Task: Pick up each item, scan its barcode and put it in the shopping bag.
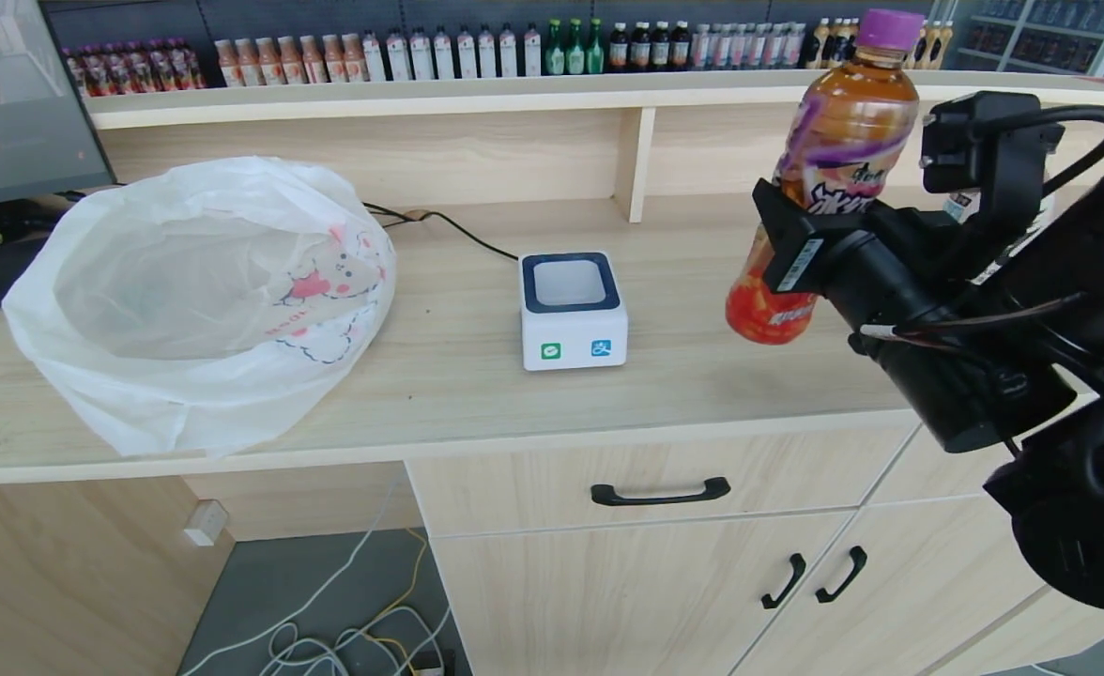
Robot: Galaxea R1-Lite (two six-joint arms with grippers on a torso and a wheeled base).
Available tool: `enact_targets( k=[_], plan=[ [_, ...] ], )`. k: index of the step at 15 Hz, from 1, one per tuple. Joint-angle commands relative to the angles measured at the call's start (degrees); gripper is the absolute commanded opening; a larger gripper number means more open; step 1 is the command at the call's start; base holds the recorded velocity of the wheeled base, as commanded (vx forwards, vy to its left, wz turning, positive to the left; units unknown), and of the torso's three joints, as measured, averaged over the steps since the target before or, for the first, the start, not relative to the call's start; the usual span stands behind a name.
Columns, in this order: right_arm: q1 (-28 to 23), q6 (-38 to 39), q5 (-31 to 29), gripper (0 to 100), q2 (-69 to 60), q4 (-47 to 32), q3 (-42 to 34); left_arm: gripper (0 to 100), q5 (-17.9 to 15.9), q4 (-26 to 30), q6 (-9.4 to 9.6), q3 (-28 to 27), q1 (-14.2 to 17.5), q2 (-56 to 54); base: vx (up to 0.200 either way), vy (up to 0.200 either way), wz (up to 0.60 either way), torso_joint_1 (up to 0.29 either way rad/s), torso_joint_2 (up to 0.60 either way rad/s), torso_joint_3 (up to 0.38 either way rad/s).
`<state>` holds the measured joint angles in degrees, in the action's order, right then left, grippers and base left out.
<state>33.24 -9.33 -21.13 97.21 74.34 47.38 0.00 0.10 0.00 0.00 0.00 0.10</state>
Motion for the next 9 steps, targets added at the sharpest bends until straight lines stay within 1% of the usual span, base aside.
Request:
enact_targets(
  k=[1,3,5,7,9],
  plan=[
    [2.0,-0.3,0.0,0,-5.7,0.2,-6.4,100,0.0,0.0,0.00,0.0,0.0,0.0,0.000,0.000,0.00,0.000,0.00,0.000],
    [3.3,0.0,0.6,0,-8.3,1.2,-9.1,100,0.0,0.0,0.00,0.0,0.0,0.0,0.000,0.000,0.00,0.000,0.00,0.000],
    [4.9,-0.3,5.0,0,-8.4,4.4,-10.4,100,0.0,0.0,0.00,0.0,0.0,0.0,0.000,0.000,0.00,0.000,0.00,0.000],
    [5.3,-1.7,5.8,0,-9.7,5.2,-13.5,100,0.0,0.0,0.00,0.0,0.0,0.0,0.000,0.000,0.00,0.000,0.00,0.000],
    [5.3,-2.5,5.8,0,-10.8,5.3,-14.6,100,0.0,0.0,0.00,0.0,0.0,0.0,0.000,0.000,0.00,0.000,0.00,0.000]
  ],
)
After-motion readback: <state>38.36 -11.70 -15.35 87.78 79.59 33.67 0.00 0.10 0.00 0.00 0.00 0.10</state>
